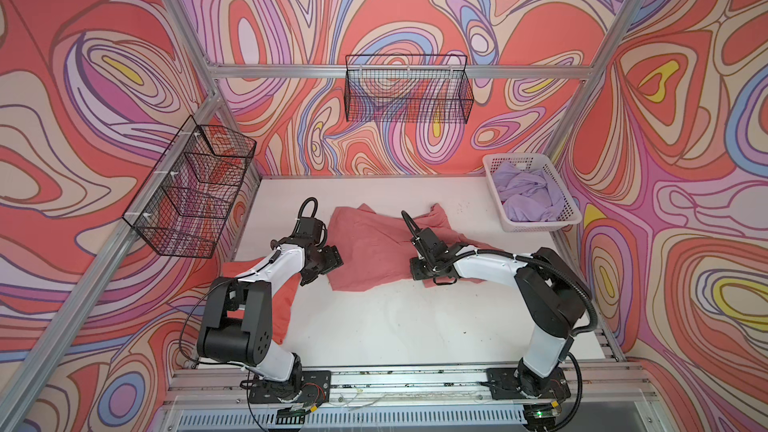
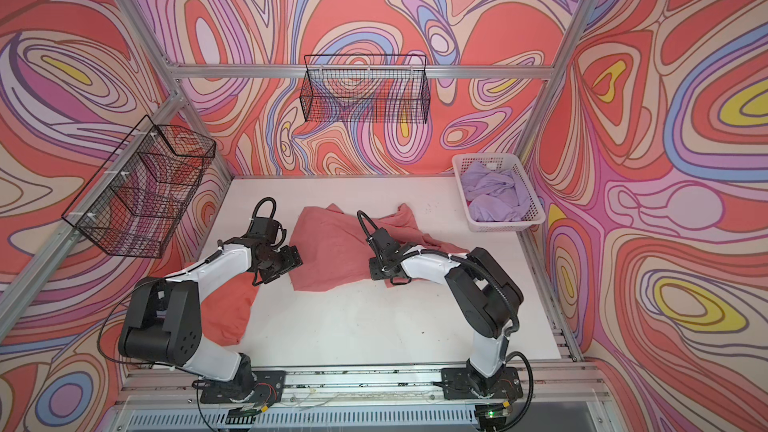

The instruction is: Fold and stack the t-shirts

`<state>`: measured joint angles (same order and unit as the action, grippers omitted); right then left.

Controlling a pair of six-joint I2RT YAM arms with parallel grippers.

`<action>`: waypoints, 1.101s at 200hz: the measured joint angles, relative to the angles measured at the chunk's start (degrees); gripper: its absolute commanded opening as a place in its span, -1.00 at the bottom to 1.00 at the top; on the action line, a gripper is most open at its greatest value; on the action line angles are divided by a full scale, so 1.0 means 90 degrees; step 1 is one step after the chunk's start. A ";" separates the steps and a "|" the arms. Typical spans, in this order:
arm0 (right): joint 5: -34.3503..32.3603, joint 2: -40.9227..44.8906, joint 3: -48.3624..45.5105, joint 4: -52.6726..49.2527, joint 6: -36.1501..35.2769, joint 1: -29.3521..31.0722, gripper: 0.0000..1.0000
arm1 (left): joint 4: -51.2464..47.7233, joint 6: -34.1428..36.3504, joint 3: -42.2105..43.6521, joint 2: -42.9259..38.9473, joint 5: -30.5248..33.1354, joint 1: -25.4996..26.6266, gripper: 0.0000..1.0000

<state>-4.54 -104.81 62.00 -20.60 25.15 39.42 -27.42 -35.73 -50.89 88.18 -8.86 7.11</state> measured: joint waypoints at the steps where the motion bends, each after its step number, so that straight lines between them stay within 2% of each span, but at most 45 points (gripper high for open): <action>1: -0.0010 0.0000 0.0010 -0.0017 -0.0019 0.0000 -0.91 | 0.0000 0.0000 0.0000 0.0000 0.0005 0.0000 0.68; 6: -0.0046 0.0000 0.0046 -0.0044 -0.0017 -0.0007 -1.00 | 0.0000 0.0002 0.0000 0.0000 0.0012 0.0000 0.68; 38: -0.0374 0.0153 0.0083 -0.0444 -0.0214 -0.0085 -1.00 | 0.0000 0.0019 -0.0002 -0.0002 0.0034 0.0000 0.60; 81: -0.0571 0.1154 -0.0036 -0.0913 -0.0486 -0.0505 -1.00 | 0.0080 0.0185 -0.0214 0.0328 -0.0075 0.0131 0.25; 128: -0.0573 0.1134 -0.0029 -0.1059 -0.0571 -0.0495 -1.00 | 0.0364 0.0333 -0.0240 0.0763 -0.0182 0.0775 -0.17; 142: -0.0578 0.1134 -0.0029 -0.1064 -0.0573 -0.0495 -1.00 | 0.0454 0.0333 -0.0155 0.0746 -0.0180 0.0886 -0.43; 157: -0.0612 0.1134 -0.0027 -0.1088 -0.0580 -0.0495 -1.00 | 0.0532 0.0316 -0.0039 0.0699 -0.0160 0.0959 -0.92; 161: -0.0619 0.1134 -0.0027 -0.1093 -0.0585 -0.0495 -1.00 | 0.0544 0.0294 0.0000 0.0685 -0.0158 0.0971 -1.00; 195: -0.0678 0.1134 -0.0012 -0.1144 -0.0634 -0.0498 -1.00 | 0.0449 0.0182 0.0117 0.0542 -0.0153 0.1003 -1.00; 220: -0.0709 0.1226 0.0007 -0.1287 -0.0695 -0.0495 -1.00 | -0.0379 0.0107 -0.0121 0.0041 -0.0102 0.1124 -1.00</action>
<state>-10.92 -93.78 62.06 -32.18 18.90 34.96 -30.83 -34.76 -51.99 88.55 -9.78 17.23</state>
